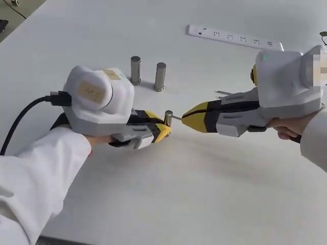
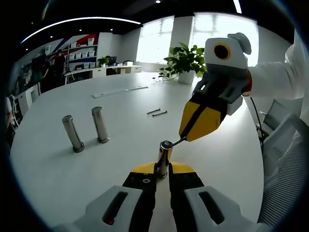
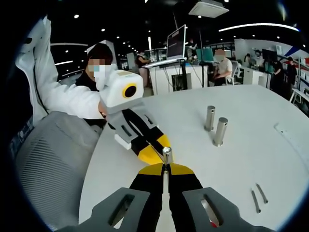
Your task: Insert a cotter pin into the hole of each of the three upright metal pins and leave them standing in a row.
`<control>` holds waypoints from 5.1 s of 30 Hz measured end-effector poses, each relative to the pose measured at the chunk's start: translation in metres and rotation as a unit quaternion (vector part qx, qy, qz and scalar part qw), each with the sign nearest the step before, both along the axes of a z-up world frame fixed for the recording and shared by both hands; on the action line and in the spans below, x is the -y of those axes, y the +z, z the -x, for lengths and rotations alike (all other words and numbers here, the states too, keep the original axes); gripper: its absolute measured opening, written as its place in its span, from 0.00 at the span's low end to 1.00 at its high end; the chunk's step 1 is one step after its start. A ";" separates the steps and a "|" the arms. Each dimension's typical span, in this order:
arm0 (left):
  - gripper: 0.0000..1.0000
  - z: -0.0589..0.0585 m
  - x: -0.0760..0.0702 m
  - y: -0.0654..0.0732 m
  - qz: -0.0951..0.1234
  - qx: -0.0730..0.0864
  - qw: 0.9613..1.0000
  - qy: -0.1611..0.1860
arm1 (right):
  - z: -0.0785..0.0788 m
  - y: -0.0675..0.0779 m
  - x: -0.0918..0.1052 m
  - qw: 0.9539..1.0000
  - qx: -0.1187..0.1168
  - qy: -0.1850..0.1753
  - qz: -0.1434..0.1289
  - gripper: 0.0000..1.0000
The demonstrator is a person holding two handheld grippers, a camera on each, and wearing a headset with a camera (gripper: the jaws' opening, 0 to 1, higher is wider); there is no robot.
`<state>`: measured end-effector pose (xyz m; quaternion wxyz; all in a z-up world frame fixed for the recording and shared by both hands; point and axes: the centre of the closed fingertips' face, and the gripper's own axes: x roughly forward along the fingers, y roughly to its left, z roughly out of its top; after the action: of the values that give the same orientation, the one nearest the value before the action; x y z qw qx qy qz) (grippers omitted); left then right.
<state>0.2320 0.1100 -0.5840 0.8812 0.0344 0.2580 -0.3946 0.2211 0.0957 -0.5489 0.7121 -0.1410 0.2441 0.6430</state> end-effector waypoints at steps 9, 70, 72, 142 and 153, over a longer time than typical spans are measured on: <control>0.07 0.000 0.000 0.002 -0.002 0.001 1.000 -0.001 | -0.002 -0.001 -0.010 1.000 0.000 -0.007 -0.002 0.00; 0.45 0.016 0.000 0.005 0.030 -0.031 0.998 -0.044 | -0.002 0.000 -0.021 1.000 0.028 -0.001 0.010 0.11; 0.52 0.019 -0.001 0.007 0.022 -0.025 0.998 -0.057 | -0.002 -0.001 -0.023 1.000 0.029 0.001 0.011 0.12; 0.99 0.051 -0.068 0.000 0.005 -0.055 0.998 -0.035 | -0.033 -0.018 -0.023 0.986 0.085 0.139 0.034 0.04; 0.99 0.063 -0.064 0.005 0.010 -0.059 0.997 -0.044 | -0.035 -0.005 -0.030 0.991 0.074 0.107 0.008 0.22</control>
<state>0.1693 0.1741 -0.5791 0.8467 0.0135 0.3039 -0.4365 0.2566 0.1254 -0.5543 0.6540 -0.2196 0.1791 0.7014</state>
